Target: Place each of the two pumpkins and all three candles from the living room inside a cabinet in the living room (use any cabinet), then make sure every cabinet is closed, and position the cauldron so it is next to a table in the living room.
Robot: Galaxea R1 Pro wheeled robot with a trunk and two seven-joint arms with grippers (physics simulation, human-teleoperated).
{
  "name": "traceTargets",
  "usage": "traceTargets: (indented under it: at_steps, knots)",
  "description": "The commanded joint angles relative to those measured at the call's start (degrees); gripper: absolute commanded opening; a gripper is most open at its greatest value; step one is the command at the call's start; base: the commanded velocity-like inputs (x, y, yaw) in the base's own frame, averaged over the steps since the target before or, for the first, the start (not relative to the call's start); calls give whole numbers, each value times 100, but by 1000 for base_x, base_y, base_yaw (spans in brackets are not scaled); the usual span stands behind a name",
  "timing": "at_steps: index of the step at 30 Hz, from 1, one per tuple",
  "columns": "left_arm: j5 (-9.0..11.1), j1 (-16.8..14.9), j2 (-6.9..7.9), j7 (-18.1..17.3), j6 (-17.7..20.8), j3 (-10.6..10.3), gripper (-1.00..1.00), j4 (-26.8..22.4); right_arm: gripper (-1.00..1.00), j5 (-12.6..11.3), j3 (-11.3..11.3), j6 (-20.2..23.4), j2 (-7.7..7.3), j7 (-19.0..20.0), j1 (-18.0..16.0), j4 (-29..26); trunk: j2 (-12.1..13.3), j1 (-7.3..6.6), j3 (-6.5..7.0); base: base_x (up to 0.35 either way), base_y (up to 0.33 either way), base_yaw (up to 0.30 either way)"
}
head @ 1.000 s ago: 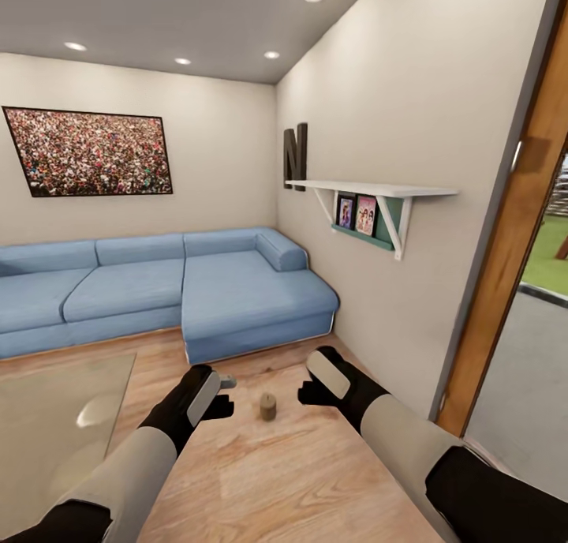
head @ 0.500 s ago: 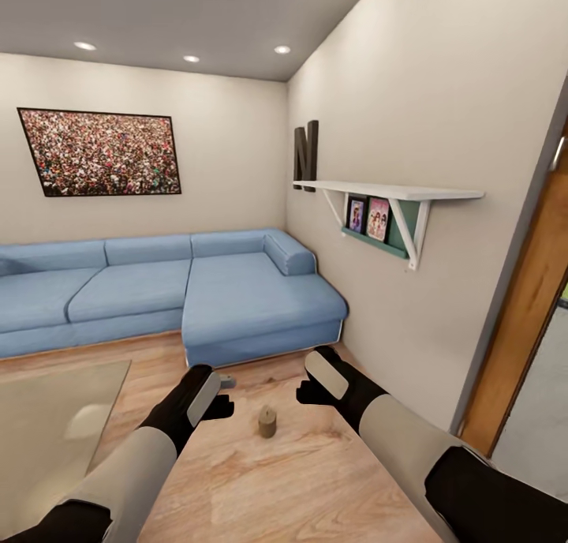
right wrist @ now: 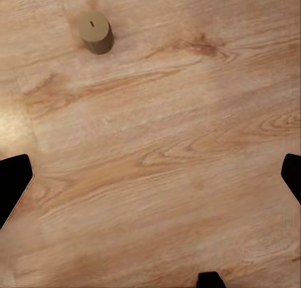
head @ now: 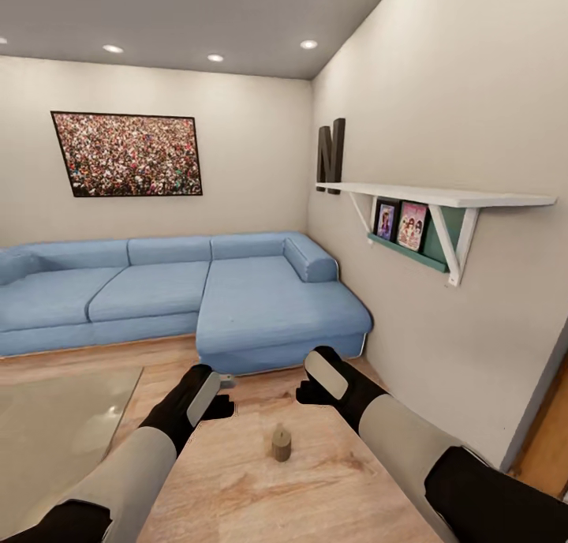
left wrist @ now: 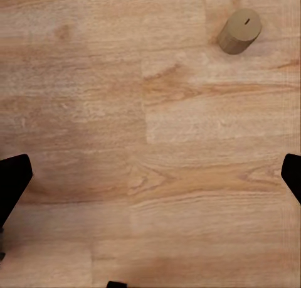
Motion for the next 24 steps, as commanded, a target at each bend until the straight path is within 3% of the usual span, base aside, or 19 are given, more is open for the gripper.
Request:
traceTargets:
  at_steps: [1,7,24]
  knots:
    - [60,-6,1,54,10,-23,100,-4,100,-50,31,15,-5,-48,-6,-8,-3,3,-5,325,-1,277]
    - [63,-3,-6,52,7,-23,100,-4,100,-49,32,15,-4,-43,-6,-8,-3,3,1,329,0,212]
    - [67,-2,2,54,9,-23,100,-4,100,-55,30,15,-11,-39,-6,-8,-3,3,2,322,-1,5]
